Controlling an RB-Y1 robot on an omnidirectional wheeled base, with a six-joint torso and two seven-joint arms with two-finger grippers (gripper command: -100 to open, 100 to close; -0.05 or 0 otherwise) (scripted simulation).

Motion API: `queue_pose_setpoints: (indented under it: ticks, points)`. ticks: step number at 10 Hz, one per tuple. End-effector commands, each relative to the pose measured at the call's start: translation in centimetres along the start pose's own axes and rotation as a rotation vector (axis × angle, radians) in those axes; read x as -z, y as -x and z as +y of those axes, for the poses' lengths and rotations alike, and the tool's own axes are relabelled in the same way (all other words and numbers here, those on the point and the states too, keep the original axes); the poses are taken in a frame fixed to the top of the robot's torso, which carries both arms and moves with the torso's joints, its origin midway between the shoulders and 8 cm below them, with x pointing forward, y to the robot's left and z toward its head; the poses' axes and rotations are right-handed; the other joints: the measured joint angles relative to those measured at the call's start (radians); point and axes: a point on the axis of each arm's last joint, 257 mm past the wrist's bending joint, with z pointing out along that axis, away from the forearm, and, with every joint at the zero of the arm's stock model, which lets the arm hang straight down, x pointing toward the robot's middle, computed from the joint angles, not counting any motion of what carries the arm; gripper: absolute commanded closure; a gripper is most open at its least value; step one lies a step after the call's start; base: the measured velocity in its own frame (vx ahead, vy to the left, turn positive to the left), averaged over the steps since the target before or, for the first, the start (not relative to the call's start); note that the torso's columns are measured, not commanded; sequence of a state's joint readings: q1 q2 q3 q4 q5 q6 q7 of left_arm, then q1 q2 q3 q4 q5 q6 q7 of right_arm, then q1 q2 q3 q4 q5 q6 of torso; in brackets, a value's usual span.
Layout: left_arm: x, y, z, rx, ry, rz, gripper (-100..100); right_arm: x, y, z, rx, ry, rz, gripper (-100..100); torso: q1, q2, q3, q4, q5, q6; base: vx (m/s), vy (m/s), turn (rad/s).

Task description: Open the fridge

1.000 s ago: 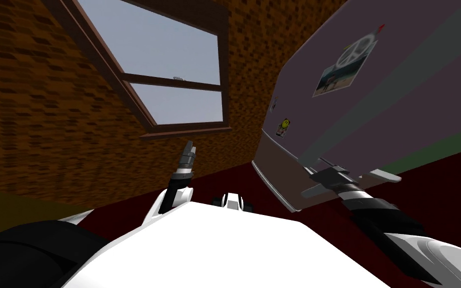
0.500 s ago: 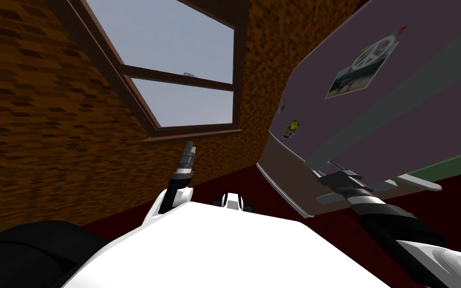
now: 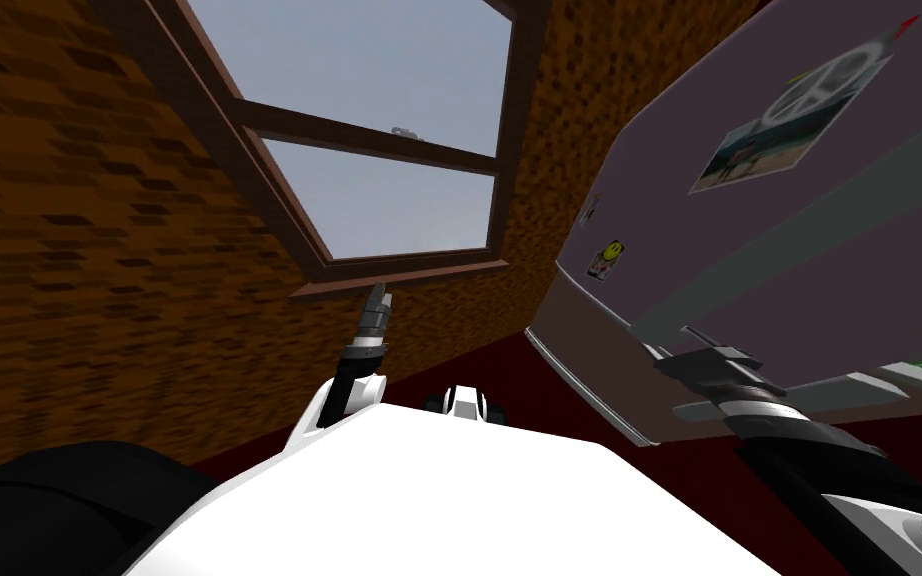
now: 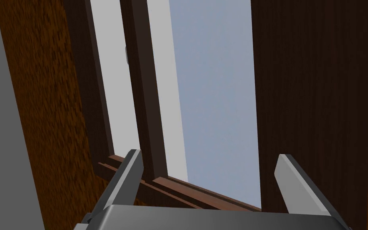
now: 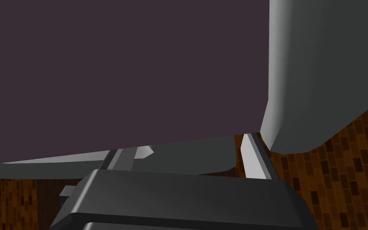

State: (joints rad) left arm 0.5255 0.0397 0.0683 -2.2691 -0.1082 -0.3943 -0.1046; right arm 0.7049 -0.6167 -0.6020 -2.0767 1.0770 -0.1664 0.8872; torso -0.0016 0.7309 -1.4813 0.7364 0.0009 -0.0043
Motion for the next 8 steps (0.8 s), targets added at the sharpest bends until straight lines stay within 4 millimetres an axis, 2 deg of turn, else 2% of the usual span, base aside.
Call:
queue_pose_setpoints:
  ticks: [1, 2, 3, 4, 5, 6, 7, 8]
  points:
    - [0.0, 0.0, 0.0, 0.000, 0.000, 0.000, 0, 0.3, -1.1, -0.6, 0.003, -0.015, 0.030, 100, 0.001, 0.000, 0.000, 0.000, 0.000, 0.000, 0.125, 0.252, -0.037]
    - [0.0, 0.0, 0.0, 0.000, 0.000, 0.000, 0, 0.7, -2.2, -1.0, 0.006, -0.025, 0.060, 100, -0.002, 0.001, 0.000, 0.000, 0.000, -0.001, 0.151, 0.283, -0.035]
    - [0.0, 0.0, 0.0, 0.000, 0.000, 0.000, 0, 0.7, -1.8, -0.6, 0.004, -0.015, 0.048, 100, 0.001, -0.001, 0.000, 0.000, 0.000, 0.000, 0.037, 0.107, -0.030]
    - [0.3, -0.5, 0.5, 0.008, 0.015, 0.009, 0, -1.2, -2.1, -0.2, -0.051, -0.023, 0.052, 100, 0.002, 0.001, -0.003, 0.006, -0.004, 0.001, -0.169, -0.004, 0.322]
    - [0.3, -0.5, 0.5, 0.009, 0.016, 0.009, 0, -1.8, -2.9, -0.7, -0.050, -0.040, 0.072, 100, -0.004, 0.001, -0.001, 0.002, -0.005, -0.009, -0.218, 0.014, 0.422]
    - [0.3, -0.5, 0.5, 0.009, 0.016, 0.010, 0, -1.7, -4.7, -0.3, -0.055, -0.041, 0.110, 100, -0.007, -0.003, -0.003, 0.001, -0.004, -0.008, -0.116, 0.026, 0.377]
    - [0.3, -0.5, 0.5, 0.009, 0.016, 0.010, 0, -1.3, -6.7, 0.6, -0.059, -0.025, 0.152, 100, -0.010, -0.012, -0.007, -0.001, -0.006, -0.009, -0.022, 0.015, 0.176]
    - [0.3, -0.5, 0.6, 0.008, 0.017, 0.009, 0, -1.0, -7.7, 1.0, -0.061, -0.018, 0.171, 100, -0.012, -0.017, -0.010, -0.004, -0.007, -0.007, 0.027, -0.001, -0.022]
